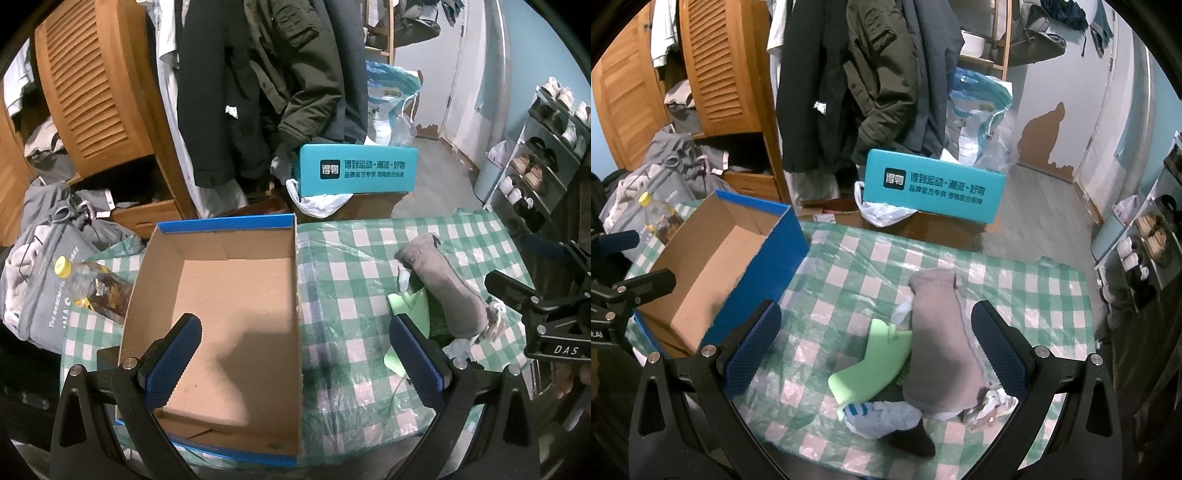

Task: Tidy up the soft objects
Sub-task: 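Lower the right tool onto the grey sock while the left tool approaches the green cloth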

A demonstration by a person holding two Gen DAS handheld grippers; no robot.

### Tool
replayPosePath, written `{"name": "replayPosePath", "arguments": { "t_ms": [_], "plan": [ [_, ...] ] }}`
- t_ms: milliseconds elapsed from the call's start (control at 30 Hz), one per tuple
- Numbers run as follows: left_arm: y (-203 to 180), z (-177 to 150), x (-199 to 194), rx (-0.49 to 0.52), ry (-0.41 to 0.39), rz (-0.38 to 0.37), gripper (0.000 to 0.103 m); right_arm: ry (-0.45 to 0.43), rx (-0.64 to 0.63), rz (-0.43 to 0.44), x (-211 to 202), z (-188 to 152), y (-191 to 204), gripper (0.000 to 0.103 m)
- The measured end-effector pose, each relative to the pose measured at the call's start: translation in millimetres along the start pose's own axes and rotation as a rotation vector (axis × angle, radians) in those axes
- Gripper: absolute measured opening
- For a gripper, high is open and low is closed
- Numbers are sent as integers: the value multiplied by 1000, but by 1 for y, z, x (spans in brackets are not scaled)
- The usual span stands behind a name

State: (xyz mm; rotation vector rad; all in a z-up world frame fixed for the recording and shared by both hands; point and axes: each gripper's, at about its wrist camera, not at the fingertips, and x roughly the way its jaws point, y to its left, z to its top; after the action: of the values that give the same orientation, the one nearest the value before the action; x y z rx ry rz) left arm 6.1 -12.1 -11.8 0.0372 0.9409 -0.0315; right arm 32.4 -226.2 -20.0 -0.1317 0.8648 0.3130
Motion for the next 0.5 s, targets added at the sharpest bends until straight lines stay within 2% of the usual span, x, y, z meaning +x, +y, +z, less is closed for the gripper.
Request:
{"name": "replayPosePath", "arguments": {
  "t_ms": [133,267,500],
  "plan": [
    [-6,-1,4,9,3,-17,103,13,8,-6,2,-2,-7,101],
    [-17,-1,8,60,-11,-8,103,26,6,-19,4,-4,-14,101],
    [-36,0,30,84,43,-67,102,68,0,-64,15,-4,-32,101]
  ]
}}
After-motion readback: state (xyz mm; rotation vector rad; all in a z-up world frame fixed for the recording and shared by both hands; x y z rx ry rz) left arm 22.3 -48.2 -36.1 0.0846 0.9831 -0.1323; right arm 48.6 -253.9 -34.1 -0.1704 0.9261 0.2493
